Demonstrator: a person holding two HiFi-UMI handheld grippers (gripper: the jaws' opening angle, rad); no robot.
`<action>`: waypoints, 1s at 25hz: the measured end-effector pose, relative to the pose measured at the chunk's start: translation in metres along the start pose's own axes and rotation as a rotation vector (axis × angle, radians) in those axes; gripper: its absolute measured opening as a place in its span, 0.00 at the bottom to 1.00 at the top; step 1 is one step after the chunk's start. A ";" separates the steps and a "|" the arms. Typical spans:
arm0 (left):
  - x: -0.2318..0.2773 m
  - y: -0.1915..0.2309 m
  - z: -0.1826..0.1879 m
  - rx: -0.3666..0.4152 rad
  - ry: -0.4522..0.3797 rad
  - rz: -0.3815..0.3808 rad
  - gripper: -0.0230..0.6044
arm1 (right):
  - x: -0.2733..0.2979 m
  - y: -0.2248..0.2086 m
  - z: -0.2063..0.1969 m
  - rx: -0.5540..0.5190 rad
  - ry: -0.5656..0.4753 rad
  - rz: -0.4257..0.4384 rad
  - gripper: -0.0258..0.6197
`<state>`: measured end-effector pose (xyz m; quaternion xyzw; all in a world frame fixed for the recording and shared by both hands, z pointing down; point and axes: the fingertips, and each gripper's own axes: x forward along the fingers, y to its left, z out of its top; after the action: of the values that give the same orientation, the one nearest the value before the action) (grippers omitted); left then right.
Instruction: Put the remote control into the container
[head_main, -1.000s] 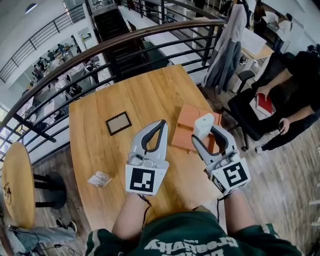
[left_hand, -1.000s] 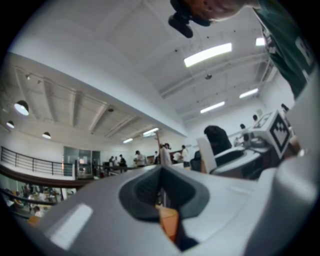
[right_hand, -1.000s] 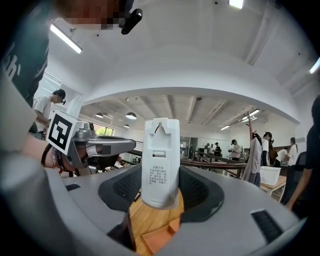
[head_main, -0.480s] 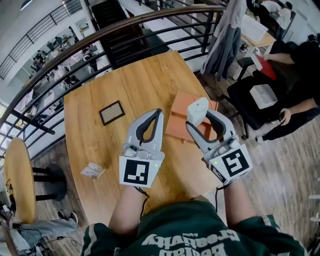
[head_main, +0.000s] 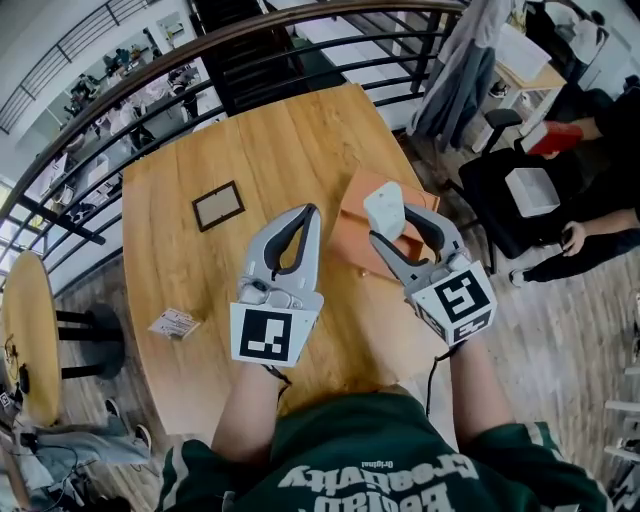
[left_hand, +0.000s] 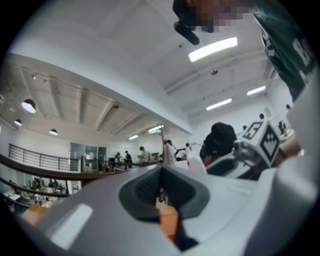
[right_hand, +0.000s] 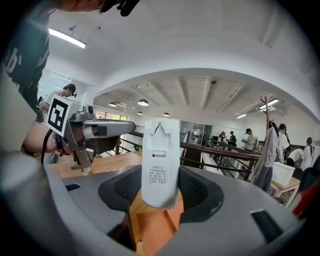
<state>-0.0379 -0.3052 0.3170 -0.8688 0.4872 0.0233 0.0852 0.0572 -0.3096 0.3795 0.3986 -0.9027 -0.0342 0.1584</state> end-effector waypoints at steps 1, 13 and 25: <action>0.001 0.000 -0.003 -0.001 0.003 0.001 0.03 | 0.005 -0.002 -0.008 0.005 0.020 0.009 0.42; 0.010 0.012 -0.019 0.003 0.026 0.014 0.03 | 0.057 -0.009 -0.101 0.033 0.251 0.079 0.42; 0.017 0.019 -0.034 -0.019 0.050 0.002 0.03 | 0.088 -0.008 -0.162 0.022 0.417 0.142 0.42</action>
<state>-0.0472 -0.3349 0.3455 -0.8693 0.4899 0.0062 0.0648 0.0580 -0.3688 0.5542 0.3342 -0.8765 0.0702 0.3392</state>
